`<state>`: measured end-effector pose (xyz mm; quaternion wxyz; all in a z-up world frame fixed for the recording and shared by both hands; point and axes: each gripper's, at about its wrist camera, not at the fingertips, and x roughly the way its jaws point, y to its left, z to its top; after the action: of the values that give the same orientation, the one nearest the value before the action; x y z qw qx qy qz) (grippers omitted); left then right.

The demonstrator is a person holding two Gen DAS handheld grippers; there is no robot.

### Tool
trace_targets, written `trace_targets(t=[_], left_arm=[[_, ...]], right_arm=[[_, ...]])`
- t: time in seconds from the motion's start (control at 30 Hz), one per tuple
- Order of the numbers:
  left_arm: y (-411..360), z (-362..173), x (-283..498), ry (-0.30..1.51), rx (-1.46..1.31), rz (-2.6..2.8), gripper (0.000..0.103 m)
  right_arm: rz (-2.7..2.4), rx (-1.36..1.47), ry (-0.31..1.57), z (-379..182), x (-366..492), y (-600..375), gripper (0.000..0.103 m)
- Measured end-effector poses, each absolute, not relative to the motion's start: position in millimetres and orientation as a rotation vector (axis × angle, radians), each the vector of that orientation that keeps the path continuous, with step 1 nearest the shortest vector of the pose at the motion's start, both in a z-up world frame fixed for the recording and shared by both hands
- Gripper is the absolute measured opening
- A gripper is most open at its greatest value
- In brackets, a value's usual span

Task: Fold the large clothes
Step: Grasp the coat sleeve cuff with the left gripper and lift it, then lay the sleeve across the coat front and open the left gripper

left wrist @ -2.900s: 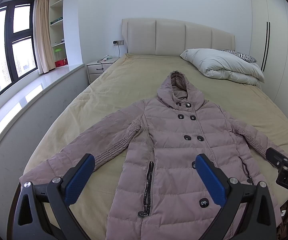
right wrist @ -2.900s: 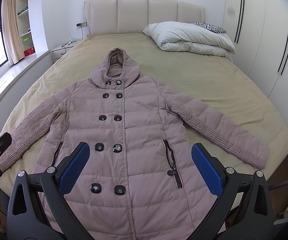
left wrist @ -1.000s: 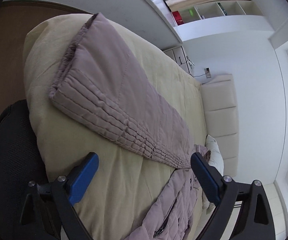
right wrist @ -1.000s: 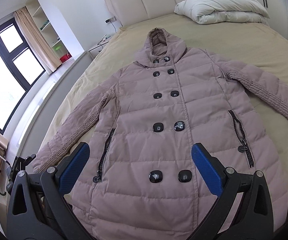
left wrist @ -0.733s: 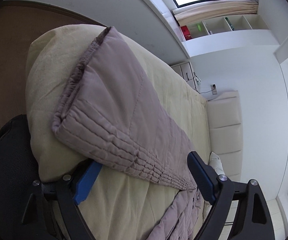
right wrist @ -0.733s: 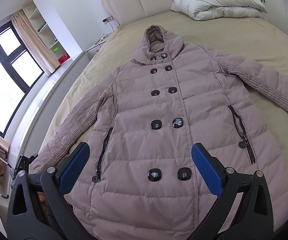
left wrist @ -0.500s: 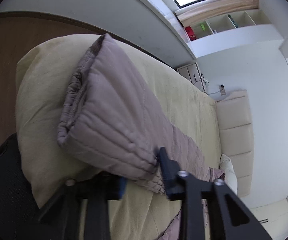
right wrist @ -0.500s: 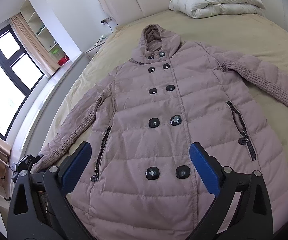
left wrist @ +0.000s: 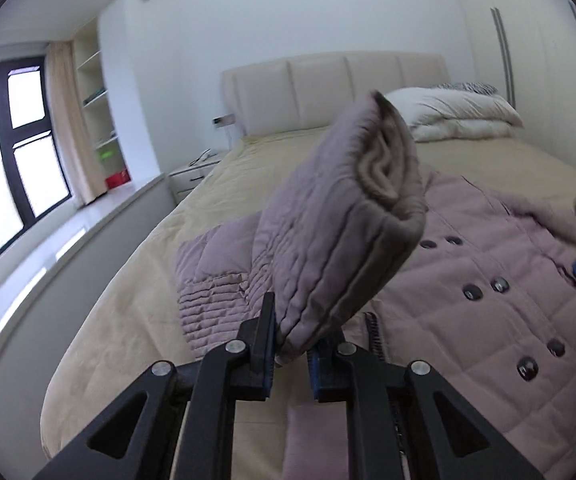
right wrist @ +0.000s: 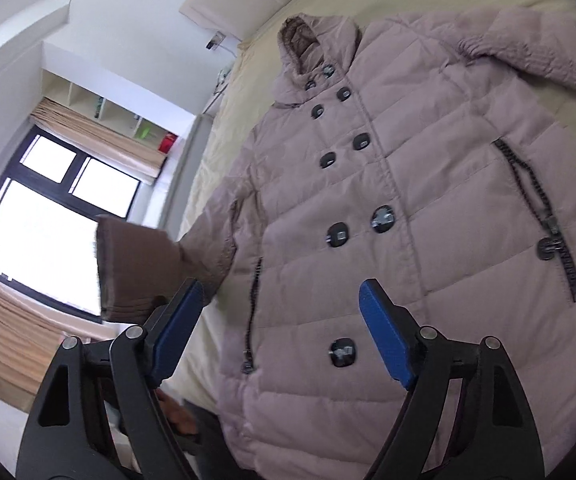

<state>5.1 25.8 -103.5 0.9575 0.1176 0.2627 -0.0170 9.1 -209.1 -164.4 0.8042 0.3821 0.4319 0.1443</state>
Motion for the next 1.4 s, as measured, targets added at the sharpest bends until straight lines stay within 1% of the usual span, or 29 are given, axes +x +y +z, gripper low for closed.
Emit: trace_targets(t=[0.1,0.37,0.5,0.53,0.57,0.6,0.63,0.67,0.7,0.73,0.77,0.8,0.83,0.87,0.9,0.93,1.1,1.2,1.33,1.4], left_arm=[[3.8,-113.1,-5.0,0.543,0.292,-0.089,0.015],[-12.6,-124.4,-11.4,0.538,0.380,-0.089,0.014],[-14.8,-131.5,-8.3,0.536,0.375,-0.097,0.015],[-15.2,-132.0,-8.0,0.534,0.376,-0.097,0.015],[-15.5,-131.4,-7.8,0.531,0.379,-0.097,0.015],[-15.4,-135.8,-7.4,0.528,0.378,-0.094,0.015],[-14.2,-136.0,-6.2,0.531,0.373,-0.088,0.015],[-12.9,-137.6,-6.3,0.531,0.361,-0.082,0.018],[-10.4,-138.3,-5.5,0.527,0.346,-0.076,0.019],[-7.2,-136.6,-5.0,0.520,0.330,-0.069,0.026],[-4.4,-135.0,-4.4,0.511,0.315,-0.059,0.041],[-1.0,-132.5,-3.4,0.501,0.295,-0.044,0.049],[2.8,-129.3,-2.4,0.489,0.267,-0.032,0.062],[7.3,-126.5,0.0,0.481,0.230,-0.028,0.071],[12.3,-124.1,5.1,0.485,0.184,-0.026,0.074],[17.5,-122.7,12.8,0.498,0.134,-0.031,0.075],[42.5,-128.9,78.9,0.623,-0.175,-0.064,0.075],[38.1,-134.7,120.7,0.663,-0.251,-0.071,0.075],[22.4,-144.3,179.0,0.695,-0.230,-0.043,0.077],[26.2,-154.9,205.8,0.735,-0.271,-0.031,0.076]], right_arm=[[0.451,0.886,0.969,-168.8,30.7,-197.5,0.080],[0.624,1.060,1.047,-187.0,74.3,-155.9,0.080],[0.661,1.044,1.081,-187.2,90.5,-135.9,0.080],[0.648,1.028,1.090,-187.9,95.7,-133.0,0.077],[0.656,1.017,1.097,-188.9,100.7,-129.3,0.058],[0.674,1.001,1.110,-189.0,104.1,-126.5,0.034],[0.674,0.980,1.120,-188.4,108.1,-123.3,0.032],[0.676,0.958,1.119,-186.8,110.0,-120.0,0.028],[0.679,0.926,1.115,-183.1,112.5,-117.4,0.021],[0.677,0.898,1.111,-178.6,113.8,-115.0,0.020],[0.683,0.882,1.102,-170.7,116.8,-113.6,0.018],[0.687,0.865,1.082,-159.8,120.7,-113.5,0.017],[0.688,0.846,1.052,-146.4,124.6,-114.8,0.016],[0.694,0.833,1.020,-129.9,129.2,-118.5,0.016],[0.700,0.822,0.985,-110.7,130.4,-124.1,0.016],[0.707,0.807,0.943,-88.9,135.0,-128.4,0.016],[0.746,0.716,0.715,29.6,153.1,-146.7,0.015],[0.754,0.679,0.613,85.0,161.3,-157.5,0.015],[0.743,0.660,0.546,120.5,178.2,-182.1,0.015],[0.716,0.653,0.527,130.0,185.4,-202.2,0.015]])
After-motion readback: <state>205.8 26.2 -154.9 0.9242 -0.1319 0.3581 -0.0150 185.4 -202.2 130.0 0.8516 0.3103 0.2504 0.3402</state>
